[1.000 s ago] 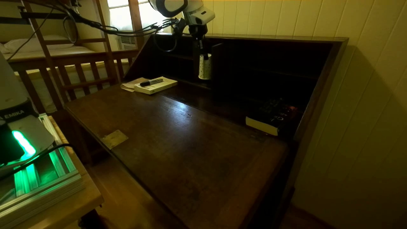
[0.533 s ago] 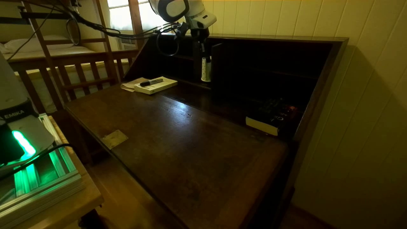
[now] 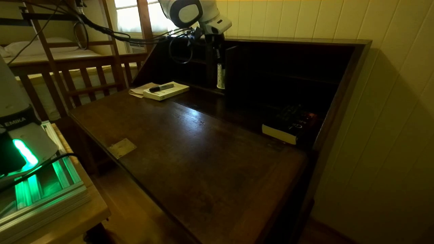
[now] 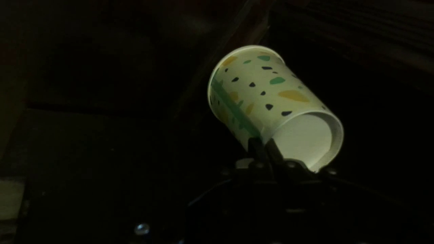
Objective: Open the small door completely, then place the cup inside, and then close the door
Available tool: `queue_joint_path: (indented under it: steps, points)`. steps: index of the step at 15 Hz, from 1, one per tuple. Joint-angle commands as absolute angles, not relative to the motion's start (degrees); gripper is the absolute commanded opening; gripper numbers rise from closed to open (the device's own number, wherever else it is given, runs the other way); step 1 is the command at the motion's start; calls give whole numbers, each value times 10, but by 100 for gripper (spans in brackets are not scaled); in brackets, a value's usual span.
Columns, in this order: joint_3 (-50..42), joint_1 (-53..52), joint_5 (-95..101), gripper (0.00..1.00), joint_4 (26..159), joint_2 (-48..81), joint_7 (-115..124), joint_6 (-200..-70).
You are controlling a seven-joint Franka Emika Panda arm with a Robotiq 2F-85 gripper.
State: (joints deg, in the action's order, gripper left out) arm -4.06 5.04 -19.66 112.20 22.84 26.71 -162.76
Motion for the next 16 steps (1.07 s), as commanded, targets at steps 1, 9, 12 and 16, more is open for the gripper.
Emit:
queue_joint_path:
  steps: [1,9,12,16]
  points:
    - [-25,58,-235,1,1113,238,253,-1651]
    - [-8,66,-257,1,1123,239,233,-1661]
    - [-6,69,-259,1,1124,239,227,-1660]
    - [-8,69,-256,1,1128,239,223,-1661]
